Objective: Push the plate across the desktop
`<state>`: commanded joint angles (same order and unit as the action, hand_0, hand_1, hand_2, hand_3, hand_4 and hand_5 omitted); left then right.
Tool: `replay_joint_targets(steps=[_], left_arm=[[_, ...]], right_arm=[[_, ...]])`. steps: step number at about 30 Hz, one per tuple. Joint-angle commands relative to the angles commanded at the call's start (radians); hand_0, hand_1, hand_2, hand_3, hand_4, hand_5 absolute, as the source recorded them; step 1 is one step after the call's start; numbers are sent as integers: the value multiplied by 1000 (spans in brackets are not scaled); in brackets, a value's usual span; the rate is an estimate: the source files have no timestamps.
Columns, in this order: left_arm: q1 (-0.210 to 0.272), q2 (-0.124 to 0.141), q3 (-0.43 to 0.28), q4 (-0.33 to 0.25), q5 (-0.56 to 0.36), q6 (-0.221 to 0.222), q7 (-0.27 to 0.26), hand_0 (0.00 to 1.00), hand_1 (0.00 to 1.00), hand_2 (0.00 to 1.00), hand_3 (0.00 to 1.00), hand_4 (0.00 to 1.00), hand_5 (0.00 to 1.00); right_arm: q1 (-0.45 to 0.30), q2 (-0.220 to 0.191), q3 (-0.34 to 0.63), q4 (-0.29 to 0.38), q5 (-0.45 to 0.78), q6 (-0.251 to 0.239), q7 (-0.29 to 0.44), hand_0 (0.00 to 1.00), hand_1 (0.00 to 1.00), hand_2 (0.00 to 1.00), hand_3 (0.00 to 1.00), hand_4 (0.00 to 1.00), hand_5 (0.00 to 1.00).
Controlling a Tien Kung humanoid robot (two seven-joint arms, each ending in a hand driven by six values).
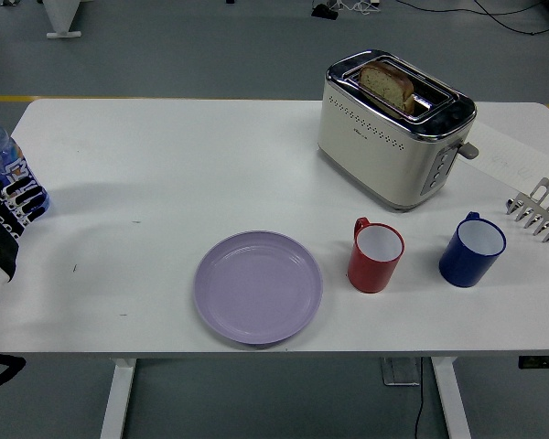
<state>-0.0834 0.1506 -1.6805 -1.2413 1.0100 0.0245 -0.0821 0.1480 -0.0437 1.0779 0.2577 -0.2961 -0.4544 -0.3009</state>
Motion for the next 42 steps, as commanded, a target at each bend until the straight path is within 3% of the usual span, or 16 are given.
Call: replay_joint_targets(steps=[14,28,42], left_arm=[[-2,9,-18,4,-117,-7,13,731,734,714,720,551,998],[-5,23,-33,9,-299,-49,54,720,732,711,720,552,998],[-3,25,-37,17,-365,-72,101,715,728,708,724,553,998]], right_arm=[[2,-1,-1,-1,4,0,2,551,451,570,580,298,469],[3,0,-2,0,6,0,1,551,451,570,580,299,470],[-2,3,1,2,2,-3,-3,551,451,570,580,298,470]])
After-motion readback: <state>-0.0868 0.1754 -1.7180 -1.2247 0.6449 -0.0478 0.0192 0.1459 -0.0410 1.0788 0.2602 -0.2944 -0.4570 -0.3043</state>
